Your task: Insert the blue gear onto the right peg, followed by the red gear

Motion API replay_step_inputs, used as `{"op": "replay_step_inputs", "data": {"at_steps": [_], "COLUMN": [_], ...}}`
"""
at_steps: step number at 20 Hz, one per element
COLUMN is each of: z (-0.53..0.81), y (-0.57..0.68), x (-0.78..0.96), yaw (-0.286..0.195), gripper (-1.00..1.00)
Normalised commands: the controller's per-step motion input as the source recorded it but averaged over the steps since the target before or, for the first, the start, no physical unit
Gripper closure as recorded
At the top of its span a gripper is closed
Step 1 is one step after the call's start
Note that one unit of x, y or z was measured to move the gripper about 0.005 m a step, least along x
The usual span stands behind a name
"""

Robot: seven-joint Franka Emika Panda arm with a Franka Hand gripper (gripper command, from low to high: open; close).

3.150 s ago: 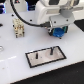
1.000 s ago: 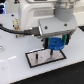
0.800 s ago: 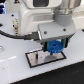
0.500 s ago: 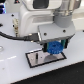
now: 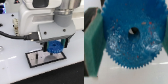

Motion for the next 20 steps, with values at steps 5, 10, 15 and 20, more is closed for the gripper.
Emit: {"op": "replay_step_inputs", "data": {"at_steps": [5, 10, 15, 20], "z": [0.09, -0.05, -0.01, 0.39], "y": [-0.11, -0.10, -0.07, -0.09], "x": [0.10, 0.14, 0.08, 0.01], "yaw": [0.000, 0.000, 0.000, 0.000], "gripper": [1.00, 1.00, 1.00, 1.00]}}
